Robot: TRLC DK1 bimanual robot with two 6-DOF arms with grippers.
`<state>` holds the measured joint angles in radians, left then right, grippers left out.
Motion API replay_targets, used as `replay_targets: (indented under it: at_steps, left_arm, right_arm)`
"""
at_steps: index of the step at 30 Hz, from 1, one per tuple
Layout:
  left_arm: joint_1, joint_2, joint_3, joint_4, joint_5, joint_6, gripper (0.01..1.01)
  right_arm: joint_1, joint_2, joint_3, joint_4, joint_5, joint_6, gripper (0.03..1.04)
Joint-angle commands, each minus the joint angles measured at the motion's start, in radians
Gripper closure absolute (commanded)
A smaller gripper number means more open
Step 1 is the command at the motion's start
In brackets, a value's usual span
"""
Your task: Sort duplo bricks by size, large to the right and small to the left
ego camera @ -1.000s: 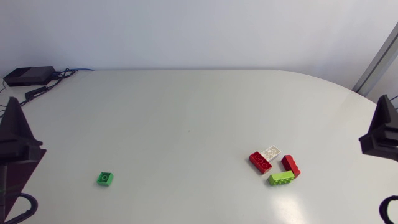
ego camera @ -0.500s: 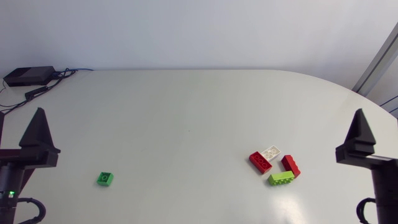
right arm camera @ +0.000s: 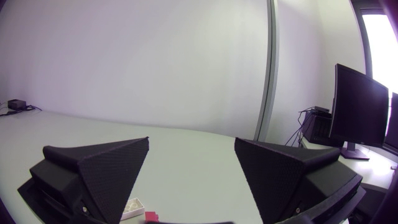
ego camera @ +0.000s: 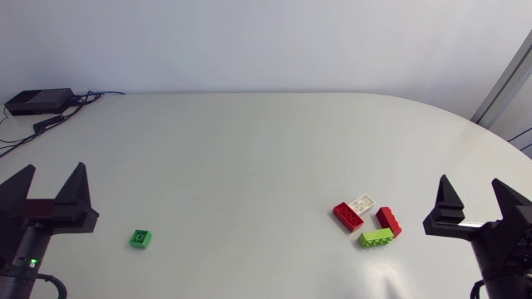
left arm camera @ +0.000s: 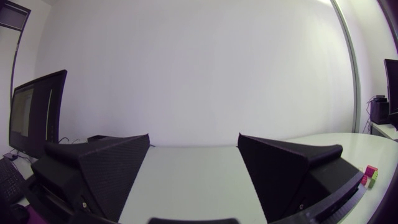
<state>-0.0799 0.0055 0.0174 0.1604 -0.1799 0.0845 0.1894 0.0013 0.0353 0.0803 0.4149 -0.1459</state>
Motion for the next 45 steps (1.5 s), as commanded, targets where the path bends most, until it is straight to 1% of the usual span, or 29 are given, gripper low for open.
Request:
replay_targets:
  at_steps: [1, 8, 11, 21, 45]
  left_arm:
    - [-0.012, -0.019, -0.022, -0.033, 0.003, -0.008, 0.044]
    - [-0.012, -0.018, -0.022, -0.122, 0.003, 0.02, 0.044]
    - [-0.012, -0.018, -0.022, -0.122, 0.003, 0.02, 0.044]
    - [-0.008, -0.018, -0.022, -0.122, 0.005, 0.021, 0.044]
    - [0.0, -0.018, -0.022, -0.122, 0.005, 0.021, 0.044]
  right_arm:
    - [-0.008, -0.007, -0.04, -0.019, -0.004, 0.019, 0.07]
    - [0.004, -0.004, -0.04, -0.027, -0.007, 0.019, 0.07]
    - [0.033, -0.004, -0.04, -0.027, -0.007, 0.019, 0.07]
    - [0.051, -0.006, -0.04, -0.025, -0.01, 0.023, 0.07]
    - [0.047, -0.006, -0.04, -0.025, -0.01, 0.023, 0.07]
